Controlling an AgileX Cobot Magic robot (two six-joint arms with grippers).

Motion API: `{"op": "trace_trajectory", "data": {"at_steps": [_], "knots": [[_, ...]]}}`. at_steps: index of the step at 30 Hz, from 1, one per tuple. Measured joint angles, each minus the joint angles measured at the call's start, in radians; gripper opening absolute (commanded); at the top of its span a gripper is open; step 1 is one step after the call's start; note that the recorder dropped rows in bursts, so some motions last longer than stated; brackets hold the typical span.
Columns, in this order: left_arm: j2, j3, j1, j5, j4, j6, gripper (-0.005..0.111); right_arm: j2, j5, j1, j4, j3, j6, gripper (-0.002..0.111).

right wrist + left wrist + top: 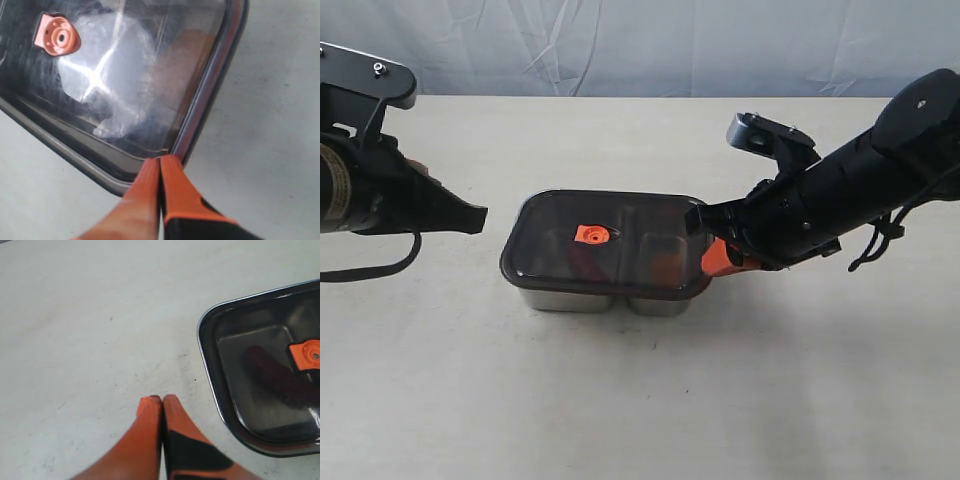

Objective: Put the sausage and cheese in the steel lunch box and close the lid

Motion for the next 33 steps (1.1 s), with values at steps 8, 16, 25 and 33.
{"op": "trace_trajectory", "data": {"at_steps": [8, 16, 25, 33], "knots": [[0.0, 0.0, 0.0, -0.019, -0.032, 0.003, 0.0, 0.0, -0.018, 0.0, 0.0, 0.0, 0.0, 0.0], [0.0, 0.0, 0.0, -0.009, -0.462, 0.379, 0.0, 0.0, -0.025, 0.0, 0.0, 0.0, 0.0, 0.0], [-0.002, 0.0, 0.0, 0.035, -0.813, 0.64, 0.0, 0.0, -0.027, 0.0, 0.0, 0.0, 0.002, 0.0], [0.124, 0.0, 0.0, 0.031, -1.235, 0.991, 0.0, 0.0, -0.028, 0.0, 0.0, 0.0, -0.003, 0.0]]}}
